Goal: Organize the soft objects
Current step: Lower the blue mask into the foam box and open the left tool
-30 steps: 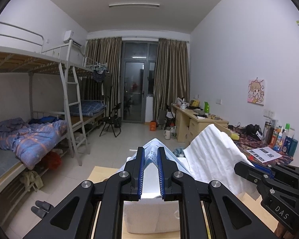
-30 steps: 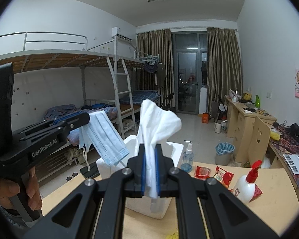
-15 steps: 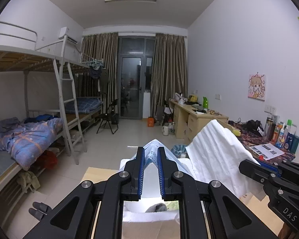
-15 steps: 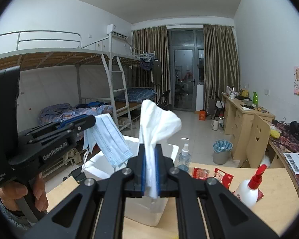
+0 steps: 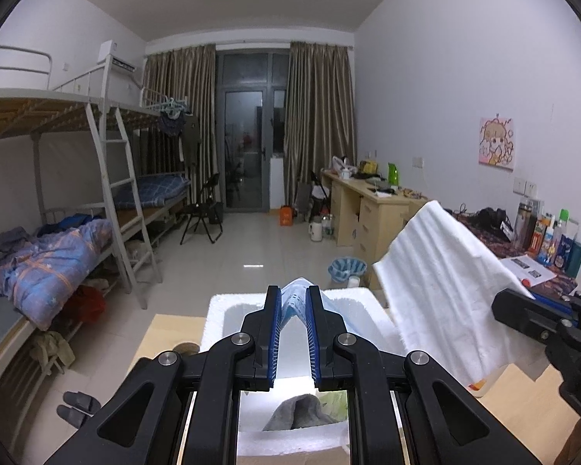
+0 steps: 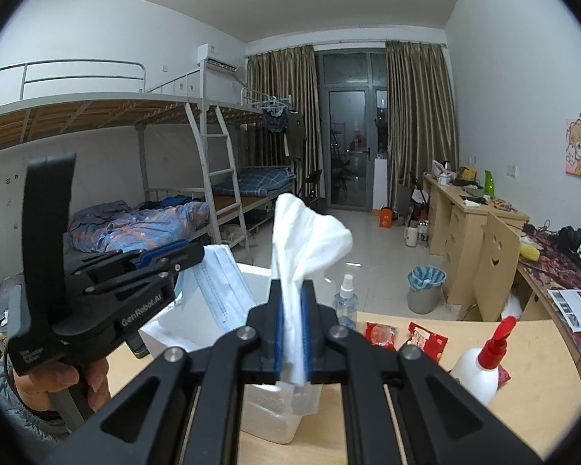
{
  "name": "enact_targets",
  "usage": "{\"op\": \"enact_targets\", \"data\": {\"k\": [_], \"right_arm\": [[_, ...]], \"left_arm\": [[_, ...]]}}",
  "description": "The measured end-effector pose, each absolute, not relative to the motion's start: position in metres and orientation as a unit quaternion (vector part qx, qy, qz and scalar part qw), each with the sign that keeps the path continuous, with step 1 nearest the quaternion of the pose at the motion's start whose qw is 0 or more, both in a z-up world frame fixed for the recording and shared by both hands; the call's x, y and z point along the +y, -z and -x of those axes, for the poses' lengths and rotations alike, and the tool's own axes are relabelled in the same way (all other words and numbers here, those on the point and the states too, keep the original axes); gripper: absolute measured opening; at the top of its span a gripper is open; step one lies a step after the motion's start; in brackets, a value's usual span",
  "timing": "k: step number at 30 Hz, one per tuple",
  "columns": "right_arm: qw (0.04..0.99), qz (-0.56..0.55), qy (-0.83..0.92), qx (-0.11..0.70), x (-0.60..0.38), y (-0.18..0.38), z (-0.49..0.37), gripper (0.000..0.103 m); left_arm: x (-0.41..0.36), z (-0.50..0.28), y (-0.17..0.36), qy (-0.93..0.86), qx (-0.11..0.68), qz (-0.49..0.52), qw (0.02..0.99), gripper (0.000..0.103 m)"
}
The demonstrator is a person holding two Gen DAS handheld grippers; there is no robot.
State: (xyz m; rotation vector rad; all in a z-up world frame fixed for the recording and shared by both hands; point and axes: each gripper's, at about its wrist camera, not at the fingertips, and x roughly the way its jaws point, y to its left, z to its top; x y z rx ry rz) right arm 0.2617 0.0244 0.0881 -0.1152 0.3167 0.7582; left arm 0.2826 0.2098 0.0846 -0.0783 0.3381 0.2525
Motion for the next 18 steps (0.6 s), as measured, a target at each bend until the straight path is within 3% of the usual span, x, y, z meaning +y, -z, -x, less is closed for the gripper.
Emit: {"op": "enact_targets", "data": {"k": [9,11,15,18], "right_arm": [[0.914,0.057,-0.37,0.158,0.027,-0.092,-0.267,0.011],[0.914,0.057,-0.369,0.157,0.026,-0.093,-0.268,0.011],[0.916,0.057,-0.366,0.156,0.025,-0.095,-0.268,0.011],[0.916,0.058,-0.364,0.159,0.026,-0.095,-0.271,0.011]], "left_arm": [[0.215,-0.292,-0.079,-0.127,0.181,0.048,0.974,0.016],[0.215,-0.294,-0.078,-0.129,0.186,0.046,0.973,0.025],[0.215,-0.293,-0.075,-0.145,0.186,0.039,0.971,0.077],[0.216,-0.288,-0.076,-0.163,0.174,0.038,0.97,0.091]]}}
